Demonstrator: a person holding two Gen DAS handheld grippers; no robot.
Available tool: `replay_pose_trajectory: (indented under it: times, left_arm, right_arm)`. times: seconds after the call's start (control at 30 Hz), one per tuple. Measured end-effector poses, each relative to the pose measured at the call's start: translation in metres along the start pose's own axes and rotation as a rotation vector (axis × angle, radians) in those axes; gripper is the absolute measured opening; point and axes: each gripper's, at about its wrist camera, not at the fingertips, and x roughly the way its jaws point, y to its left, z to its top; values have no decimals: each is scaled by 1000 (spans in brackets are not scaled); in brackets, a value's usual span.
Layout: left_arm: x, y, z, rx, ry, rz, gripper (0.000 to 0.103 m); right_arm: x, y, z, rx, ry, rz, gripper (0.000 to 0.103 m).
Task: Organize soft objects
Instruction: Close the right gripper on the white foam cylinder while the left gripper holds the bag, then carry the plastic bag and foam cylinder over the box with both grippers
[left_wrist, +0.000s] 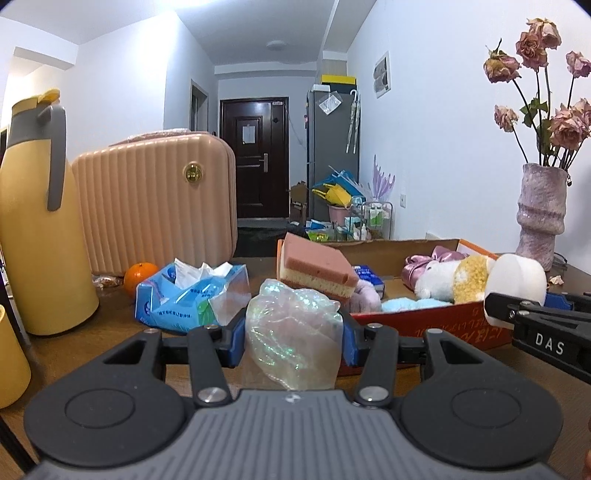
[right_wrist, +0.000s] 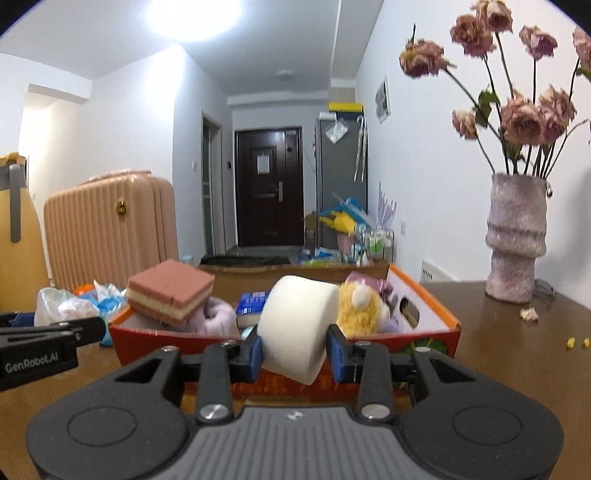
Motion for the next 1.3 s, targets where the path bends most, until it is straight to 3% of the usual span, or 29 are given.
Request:
replay_pose_trajectory:
  times: [0.53,1.3]
  left_arm:
    - [7,-19,23,-41,-84,27,50]
    - [67,-47,50,-103,-118,36,50]
  right_arm:
    - [35,-12,14,-10,-84,8,34]
    - [90,-24,27,-34,-101,29,34]
